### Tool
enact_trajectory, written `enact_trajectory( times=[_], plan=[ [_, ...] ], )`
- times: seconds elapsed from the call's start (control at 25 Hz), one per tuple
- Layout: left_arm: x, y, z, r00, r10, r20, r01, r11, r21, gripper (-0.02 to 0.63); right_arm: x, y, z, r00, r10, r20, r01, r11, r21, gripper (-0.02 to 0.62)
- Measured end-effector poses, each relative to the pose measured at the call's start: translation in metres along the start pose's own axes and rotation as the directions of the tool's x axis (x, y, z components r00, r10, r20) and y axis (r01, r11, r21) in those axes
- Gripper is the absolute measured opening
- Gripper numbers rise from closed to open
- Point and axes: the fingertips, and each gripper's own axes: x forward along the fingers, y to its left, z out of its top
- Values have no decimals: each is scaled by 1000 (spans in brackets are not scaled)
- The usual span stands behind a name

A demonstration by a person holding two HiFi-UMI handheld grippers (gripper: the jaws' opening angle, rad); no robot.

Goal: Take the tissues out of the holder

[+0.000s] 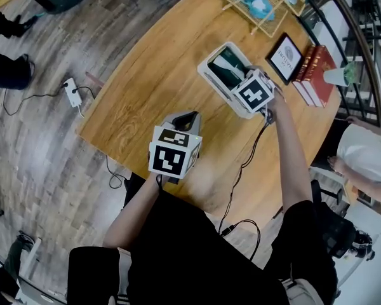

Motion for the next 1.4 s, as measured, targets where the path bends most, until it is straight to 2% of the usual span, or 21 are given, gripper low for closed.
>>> enact_trajectory(
  times=[0.12,0.28,0.48,0.8,0.92,1.4],
  plan=[
    [1,2,-3,1000,-1,1,1,1000,-8,11,1,0,-1,1000,-1,-16,1,1000,-5,311],
    [0,2,-6,1000,-4,-1,3,1000,-11,11,-2,2,0,1000,-6,-10,6,1000,4,254],
    [0,-1,-9,1000,-6,-5,6,1000,-10,11,-6,2,1,1000,-16,9,16,1000,1,227],
    [-6,1,-11,1000,4,-4,-4,1000,-8,11,-27,3,7,997,-55,61,56,998,-19,222],
    [-7,1,-10,1000,8,-2,-8,1000,-7,11,-45,-1,16,990,-75,115,79,996,-31,222],
    [-15,-11,-10,1000,-1,-6,1,999,32,11,-117,7,17,963,-159,220,168,986,-22,221]
  ],
)
